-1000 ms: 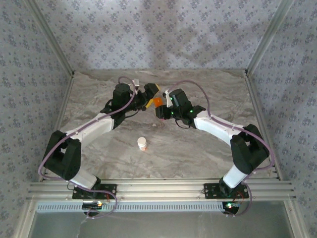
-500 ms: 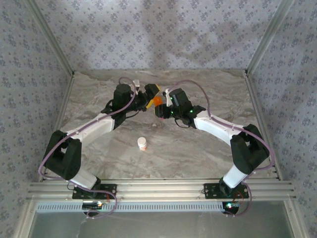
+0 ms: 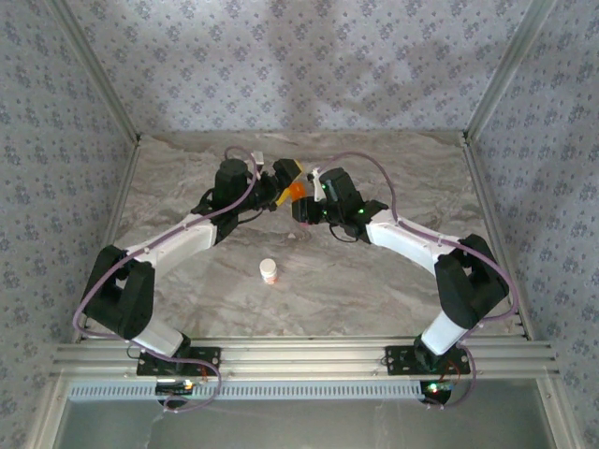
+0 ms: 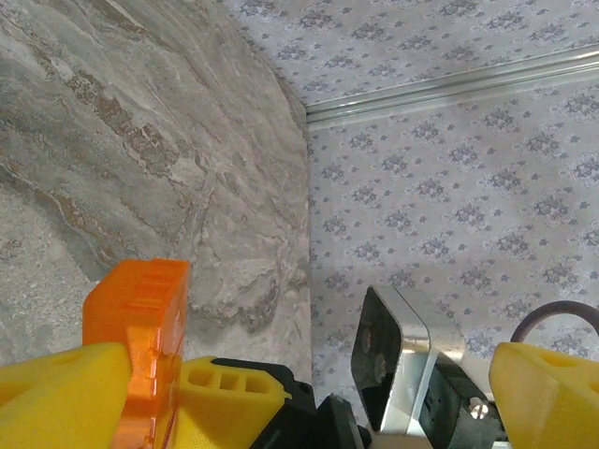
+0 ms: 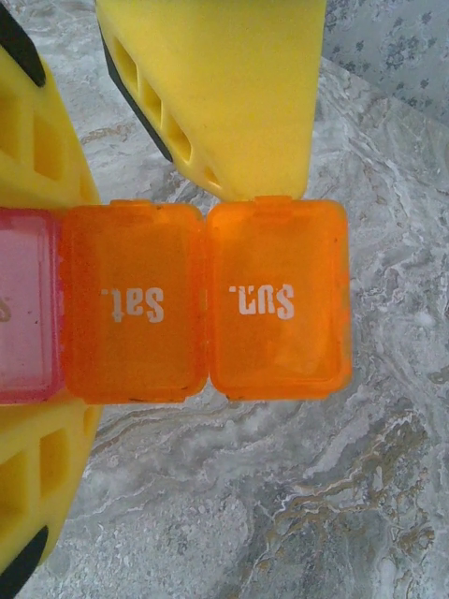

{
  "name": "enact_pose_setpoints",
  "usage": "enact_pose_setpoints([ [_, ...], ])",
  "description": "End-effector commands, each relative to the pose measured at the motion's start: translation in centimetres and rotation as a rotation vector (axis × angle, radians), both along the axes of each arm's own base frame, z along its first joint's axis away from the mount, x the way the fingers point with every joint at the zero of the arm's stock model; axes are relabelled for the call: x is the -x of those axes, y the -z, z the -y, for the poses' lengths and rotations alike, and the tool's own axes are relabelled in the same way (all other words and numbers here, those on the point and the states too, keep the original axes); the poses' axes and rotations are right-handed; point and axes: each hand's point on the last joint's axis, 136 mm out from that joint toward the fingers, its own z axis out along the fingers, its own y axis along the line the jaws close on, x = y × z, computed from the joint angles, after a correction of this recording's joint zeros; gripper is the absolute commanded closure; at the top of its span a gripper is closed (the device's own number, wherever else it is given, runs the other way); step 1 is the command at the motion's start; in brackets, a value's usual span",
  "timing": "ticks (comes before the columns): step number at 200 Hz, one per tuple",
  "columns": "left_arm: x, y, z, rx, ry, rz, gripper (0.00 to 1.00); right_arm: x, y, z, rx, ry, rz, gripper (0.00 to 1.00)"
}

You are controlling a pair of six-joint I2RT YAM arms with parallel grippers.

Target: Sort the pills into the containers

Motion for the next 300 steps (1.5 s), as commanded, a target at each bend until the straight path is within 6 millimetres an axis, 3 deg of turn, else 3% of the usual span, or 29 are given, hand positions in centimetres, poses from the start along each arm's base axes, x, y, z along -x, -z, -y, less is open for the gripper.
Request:
enact_pose_setpoints([
  [1,-0.1,-1.6,1.0,0.036,0.015,0.038,0.02,0.5,0.0,-0.9,-0.017,-0.022,-0.002,0.72],
  [103,0.6,-5.1,2.5,0.116,0.045,0.084,0.02,0.6,2.0,-0.7,0.010,-0.016,-0.027,0.73],
  [129,0.4,-3.8,0.8,0.016,-0.030,0.072,0.02,0.9,2.2,-0.2,0.015,-0.009,-0.030,0.72],
  [161,-0.2,-1.8,-3.0,-0.127,-0.130,0.074,0.02,1.4,2.9,0.9,0.048,-0.010,-0.037,0.72],
  [216,-0.8,0.6,-8.6,-0.309,-0.198,0.065,0.02,2.2,5.7,3.3,0.148,-0.067,-0.081,0.72],
  [251,-0.8,1.9,-10.5,-0.399,-0.206,0.057,0.02,2.2,7.9,3.8,0.216,-0.106,-0.104,0.71],
  [300,-0.3,3.3,-11.7,-0.477,-0.201,0.041,0.02,2.4,11.3,3.7,0.280,-0.136,-0.151,0.71],
])
